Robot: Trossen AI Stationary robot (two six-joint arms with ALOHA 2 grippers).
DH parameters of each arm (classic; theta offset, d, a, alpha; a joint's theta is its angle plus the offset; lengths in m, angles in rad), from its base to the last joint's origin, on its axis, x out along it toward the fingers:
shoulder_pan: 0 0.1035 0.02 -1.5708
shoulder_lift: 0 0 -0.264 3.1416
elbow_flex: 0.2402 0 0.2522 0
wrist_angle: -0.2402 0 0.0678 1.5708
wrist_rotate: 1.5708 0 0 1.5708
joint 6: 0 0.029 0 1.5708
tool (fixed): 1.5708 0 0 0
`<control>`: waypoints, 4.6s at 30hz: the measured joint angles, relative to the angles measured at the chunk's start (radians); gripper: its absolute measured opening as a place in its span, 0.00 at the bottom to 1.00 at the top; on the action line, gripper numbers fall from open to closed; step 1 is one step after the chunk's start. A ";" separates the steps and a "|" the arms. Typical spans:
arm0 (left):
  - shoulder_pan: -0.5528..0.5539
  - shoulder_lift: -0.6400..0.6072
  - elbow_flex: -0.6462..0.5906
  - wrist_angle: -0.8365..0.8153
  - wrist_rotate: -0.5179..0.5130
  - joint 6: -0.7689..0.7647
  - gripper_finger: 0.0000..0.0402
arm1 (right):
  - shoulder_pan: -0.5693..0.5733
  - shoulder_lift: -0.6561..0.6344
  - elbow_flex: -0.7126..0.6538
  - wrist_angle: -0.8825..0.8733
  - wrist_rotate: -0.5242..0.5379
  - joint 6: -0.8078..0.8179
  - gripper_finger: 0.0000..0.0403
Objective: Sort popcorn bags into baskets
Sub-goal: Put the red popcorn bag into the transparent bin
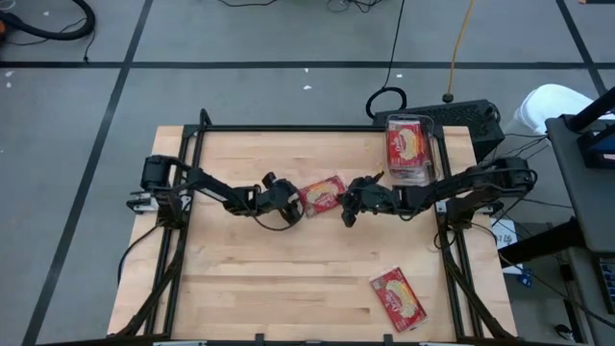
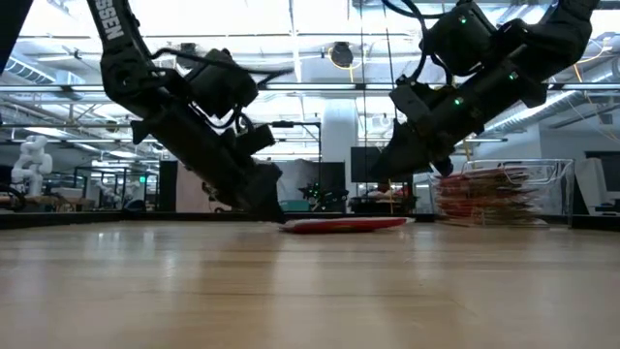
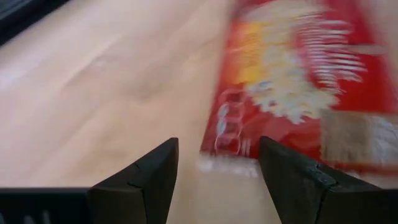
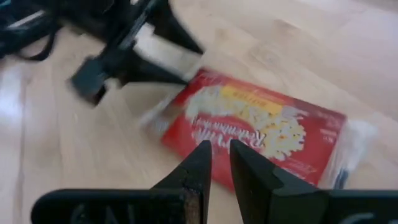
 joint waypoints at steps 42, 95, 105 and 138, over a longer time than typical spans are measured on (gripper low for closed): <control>-0.091 -0.115 0.020 -0.243 -0.087 -0.036 0.57 | 0.132 0.123 0.111 0.023 -0.082 0.148 0.13; -0.120 0.020 0.019 0.057 0.285 0.019 0.57 | -0.013 0.252 0.107 0.129 -0.268 0.107 0.03; -0.216 -0.187 0.020 0.026 0.084 0.176 0.57 | -0.081 -0.065 0.107 -0.226 -0.312 0.001 0.01; -0.224 -0.216 0.021 0.030 0.074 0.167 0.57 | -0.768 -0.873 0.108 -1.048 -0.058 -0.261 0.02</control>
